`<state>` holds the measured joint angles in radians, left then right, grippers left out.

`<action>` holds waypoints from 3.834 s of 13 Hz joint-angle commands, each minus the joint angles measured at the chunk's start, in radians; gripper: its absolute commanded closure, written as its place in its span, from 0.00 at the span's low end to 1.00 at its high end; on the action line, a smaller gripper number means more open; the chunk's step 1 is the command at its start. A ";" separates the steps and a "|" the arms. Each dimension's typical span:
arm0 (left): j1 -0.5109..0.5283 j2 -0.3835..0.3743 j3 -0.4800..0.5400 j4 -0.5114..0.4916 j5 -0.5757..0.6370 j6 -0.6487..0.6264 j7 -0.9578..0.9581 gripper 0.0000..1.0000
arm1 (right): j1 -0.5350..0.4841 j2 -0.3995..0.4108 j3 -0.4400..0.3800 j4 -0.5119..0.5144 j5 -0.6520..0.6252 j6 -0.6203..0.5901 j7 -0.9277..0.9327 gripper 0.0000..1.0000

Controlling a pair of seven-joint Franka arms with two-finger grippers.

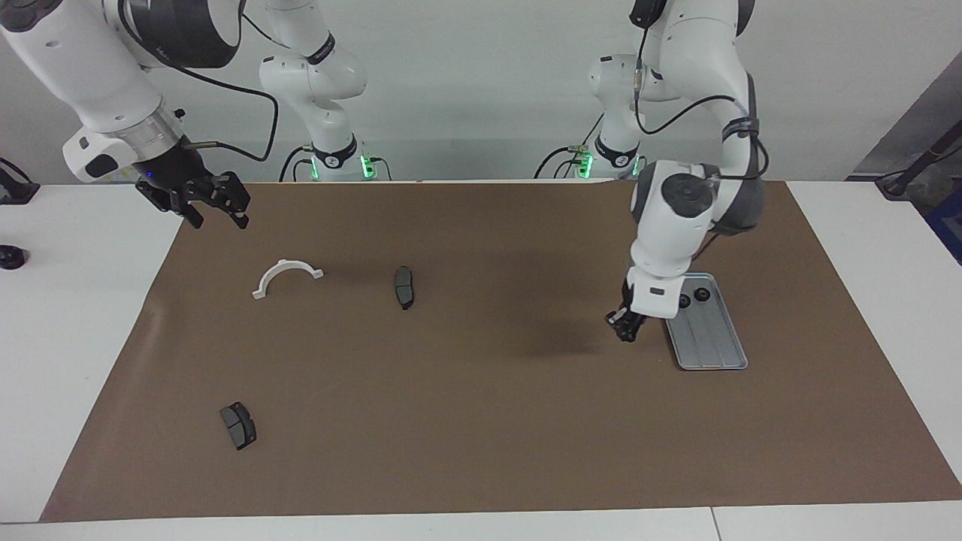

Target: Pick bearing gear from pile to tray

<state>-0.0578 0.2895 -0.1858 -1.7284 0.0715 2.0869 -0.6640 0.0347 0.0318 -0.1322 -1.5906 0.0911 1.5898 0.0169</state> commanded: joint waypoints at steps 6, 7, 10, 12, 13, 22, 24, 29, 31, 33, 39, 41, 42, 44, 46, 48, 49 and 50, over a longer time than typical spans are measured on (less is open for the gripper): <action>0.259 -0.105 -0.004 -0.327 -0.059 0.266 0.495 1.00 | 0.048 -0.041 -0.003 -0.071 -0.082 0.047 -0.035 0.00; 0.260 -0.095 -0.003 -0.336 -0.059 0.284 0.524 1.00 | 0.048 -0.049 0.002 -0.090 -0.097 0.067 -0.035 0.00; 0.259 -0.064 -0.003 -0.388 -0.059 0.347 0.574 0.99 | 0.063 -0.049 0.002 -0.114 -0.157 0.079 -0.032 0.00; 0.253 -0.041 -0.001 -0.398 -0.058 0.394 0.580 0.48 | 0.064 -0.047 0.003 -0.115 -0.162 0.079 -0.028 0.00; 0.247 -0.038 -0.001 -0.390 -0.058 0.389 0.578 0.31 | 0.064 -0.046 0.003 -0.114 -0.154 0.081 -0.028 0.00; 0.150 -0.203 -0.009 -0.122 -0.044 -0.149 0.626 0.00 | 0.090 -0.036 0.002 -0.101 -0.048 0.136 -0.029 0.00; 0.121 -0.243 -0.011 -0.131 -0.044 -0.217 0.621 0.00 | 0.090 -0.036 0.002 -0.103 -0.048 0.131 -0.032 0.00; 0.131 -0.343 0.008 -0.108 -0.079 -0.332 0.613 0.00 | 0.080 -0.039 0.002 -0.104 -0.048 0.121 -0.029 0.00; 0.154 -0.348 0.011 -0.045 -0.087 -0.410 0.615 0.00 | 0.080 -0.038 0.002 -0.104 -0.048 0.121 -0.029 0.00; 0.156 -0.343 0.012 0.033 -0.088 -0.473 0.615 0.00 | 0.080 -0.039 0.002 -0.104 -0.048 0.121 -0.029 0.00; -0.006 -0.339 0.195 0.116 -0.114 -0.545 0.621 0.00 | 0.085 -0.039 0.002 -0.104 -0.048 0.119 -0.029 0.00; -0.007 -0.349 0.195 0.098 -0.116 -0.538 0.630 0.00 | 0.085 -0.039 0.002 -0.104 -0.048 0.119 -0.029 0.00; -0.007 -0.364 0.195 0.070 -0.116 -0.528 0.632 0.00 | 0.085 -0.039 0.002 -0.104 -0.050 0.119 -0.029 0.00; -0.002 -0.368 0.187 0.064 -0.114 -0.530 0.635 0.00 | 0.085 -0.039 0.002 -0.104 -0.048 0.119 -0.029 0.00; 0.038 -0.368 0.143 0.066 -0.114 -0.527 0.636 0.00 | 0.083 -0.039 0.002 -0.104 -0.048 0.119 -0.029 0.00; 0.058 -0.360 0.129 0.084 -0.119 -0.538 0.635 0.00 | 0.083 -0.039 0.002 -0.104 -0.048 0.119 -0.029 0.00; 0.049 -0.362 0.132 0.081 -0.119 -0.538 0.633 0.00 | 0.083 -0.039 0.002 -0.104 -0.048 0.119 -0.029 0.00; 0.049 -0.363 0.132 0.079 -0.119 -0.536 0.633 0.00 | 0.083 -0.039 0.002 -0.104 -0.048 0.119 -0.029 0.00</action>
<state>-0.0275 -0.0608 -0.0406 -1.6464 -0.0293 1.5690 -0.0441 0.1249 0.0201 -0.1312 -1.6648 0.0230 1.7033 0.0079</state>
